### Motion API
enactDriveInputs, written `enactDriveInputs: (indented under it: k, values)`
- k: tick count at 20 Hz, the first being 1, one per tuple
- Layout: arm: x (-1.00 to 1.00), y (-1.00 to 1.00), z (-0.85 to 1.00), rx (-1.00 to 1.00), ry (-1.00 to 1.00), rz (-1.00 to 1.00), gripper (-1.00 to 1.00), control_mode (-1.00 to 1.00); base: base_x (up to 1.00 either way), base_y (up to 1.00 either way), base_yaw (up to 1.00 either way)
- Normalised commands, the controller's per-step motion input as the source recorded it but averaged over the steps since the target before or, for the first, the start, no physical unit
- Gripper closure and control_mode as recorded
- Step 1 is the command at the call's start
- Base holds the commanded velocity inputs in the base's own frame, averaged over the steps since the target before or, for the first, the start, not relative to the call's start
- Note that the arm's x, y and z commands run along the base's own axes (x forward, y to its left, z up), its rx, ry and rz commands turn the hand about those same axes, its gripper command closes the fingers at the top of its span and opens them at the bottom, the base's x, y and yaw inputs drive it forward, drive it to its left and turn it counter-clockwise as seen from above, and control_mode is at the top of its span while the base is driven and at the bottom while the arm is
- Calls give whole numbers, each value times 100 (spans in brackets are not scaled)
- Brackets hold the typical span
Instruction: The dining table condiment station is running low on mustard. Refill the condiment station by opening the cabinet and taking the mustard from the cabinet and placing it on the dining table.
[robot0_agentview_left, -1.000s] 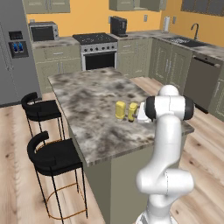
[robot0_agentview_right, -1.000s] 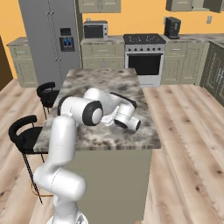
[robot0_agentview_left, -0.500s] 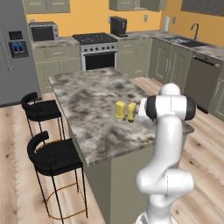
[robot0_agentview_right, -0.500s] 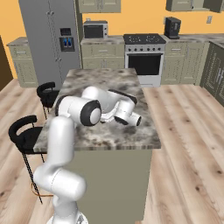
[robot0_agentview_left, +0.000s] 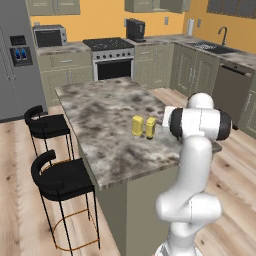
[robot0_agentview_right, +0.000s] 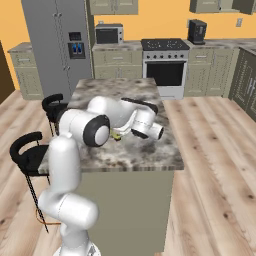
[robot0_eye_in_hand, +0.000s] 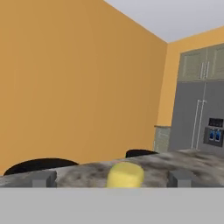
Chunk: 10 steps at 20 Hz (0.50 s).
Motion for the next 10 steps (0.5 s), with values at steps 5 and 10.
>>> enactDriveInputs:
  k: [5, 10]
  values:
    - [-91, 0, 44, -2, -7, 2, -100, -100, 0, 0, 0]
    - [-100, 24, 29, -19, -13, 4, -100, -100, 0, 0, 0]
